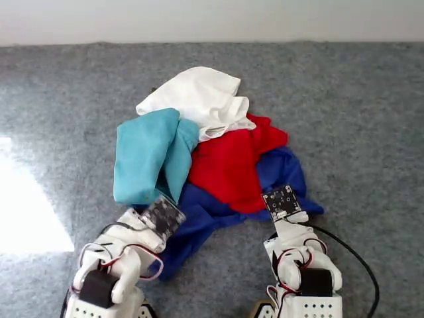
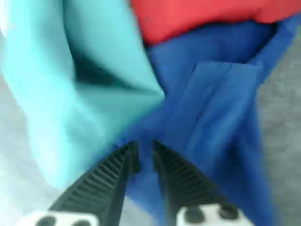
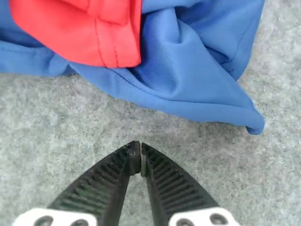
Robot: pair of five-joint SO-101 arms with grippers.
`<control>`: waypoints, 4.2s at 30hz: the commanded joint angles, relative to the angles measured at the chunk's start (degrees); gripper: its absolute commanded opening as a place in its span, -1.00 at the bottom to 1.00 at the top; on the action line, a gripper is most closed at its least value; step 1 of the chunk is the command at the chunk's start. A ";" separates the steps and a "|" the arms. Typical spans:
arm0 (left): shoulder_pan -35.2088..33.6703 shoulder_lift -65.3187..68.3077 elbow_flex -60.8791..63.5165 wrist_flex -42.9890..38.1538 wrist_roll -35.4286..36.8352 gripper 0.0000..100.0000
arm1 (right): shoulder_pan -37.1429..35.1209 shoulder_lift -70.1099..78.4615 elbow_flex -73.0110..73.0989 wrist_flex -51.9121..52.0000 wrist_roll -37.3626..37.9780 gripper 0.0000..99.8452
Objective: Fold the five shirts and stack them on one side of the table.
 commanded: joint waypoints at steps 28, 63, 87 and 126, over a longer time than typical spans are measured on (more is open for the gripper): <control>-4.92 72.35 -72.92 24.62 -0.88 -0.63 | 0.04 -0.31 0.70 0.31 -0.26 -0.96; -6.68 121.58 -75.12 -6.68 -2.20 -0.99 | 0.04 -0.31 0.70 0.31 -0.26 -0.96; -35.78 67.87 -77.41 -7.21 9.93 -0.98 | 0.04 -0.31 0.70 0.31 -0.26 -0.96; -46.51 65.85 -78.81 2.02 -2.55 -0.42 | 0.04 -0.31 0.70 0.31 -0.26 -0.96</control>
